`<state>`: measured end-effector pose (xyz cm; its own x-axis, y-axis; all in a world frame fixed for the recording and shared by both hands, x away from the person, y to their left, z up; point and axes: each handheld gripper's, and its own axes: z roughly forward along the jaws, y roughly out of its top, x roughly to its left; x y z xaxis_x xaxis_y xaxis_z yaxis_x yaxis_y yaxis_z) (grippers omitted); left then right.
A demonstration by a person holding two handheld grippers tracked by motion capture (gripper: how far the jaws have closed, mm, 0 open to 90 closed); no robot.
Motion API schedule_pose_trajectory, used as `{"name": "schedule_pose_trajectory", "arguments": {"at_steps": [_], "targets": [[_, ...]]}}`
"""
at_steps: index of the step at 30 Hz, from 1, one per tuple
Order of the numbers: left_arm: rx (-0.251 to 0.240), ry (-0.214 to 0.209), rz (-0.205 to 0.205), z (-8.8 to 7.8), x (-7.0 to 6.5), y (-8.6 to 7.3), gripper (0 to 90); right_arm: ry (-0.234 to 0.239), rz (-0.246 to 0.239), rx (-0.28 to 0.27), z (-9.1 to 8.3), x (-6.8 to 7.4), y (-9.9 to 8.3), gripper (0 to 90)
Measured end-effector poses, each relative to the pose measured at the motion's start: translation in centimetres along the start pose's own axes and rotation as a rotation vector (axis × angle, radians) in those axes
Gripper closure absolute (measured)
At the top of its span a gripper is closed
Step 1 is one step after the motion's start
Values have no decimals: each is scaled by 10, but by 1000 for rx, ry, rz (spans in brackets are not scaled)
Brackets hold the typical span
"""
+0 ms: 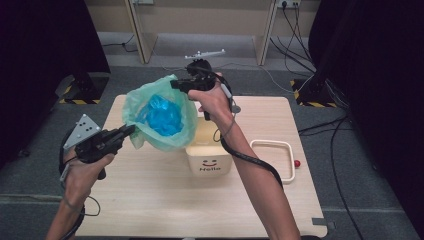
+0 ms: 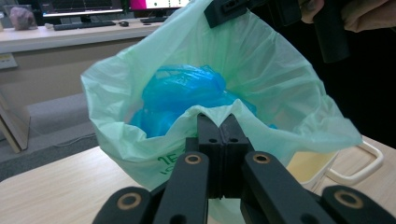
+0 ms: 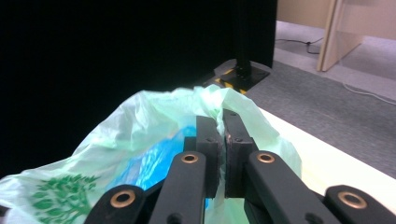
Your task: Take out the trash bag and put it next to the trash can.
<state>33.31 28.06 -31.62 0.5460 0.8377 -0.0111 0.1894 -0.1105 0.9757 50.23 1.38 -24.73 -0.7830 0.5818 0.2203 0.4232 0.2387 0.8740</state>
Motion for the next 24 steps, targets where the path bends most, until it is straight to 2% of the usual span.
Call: {"name": "schedule_pose_trajectory", "arguments": {"at_steps": [11, 16, 24], "targets": [[25, 35, -25, -8, 14, -17, 893, 25, 9, 35, 33, 12, -6, 874], [19, 49, -31, -14, 19, -17, 893, 39, 8, 39, 41, 17, -6, 873], [3, 60, -19, -22, 20, -10, 892, 53, 0, 32, 48, 26, 0, 870]]}}
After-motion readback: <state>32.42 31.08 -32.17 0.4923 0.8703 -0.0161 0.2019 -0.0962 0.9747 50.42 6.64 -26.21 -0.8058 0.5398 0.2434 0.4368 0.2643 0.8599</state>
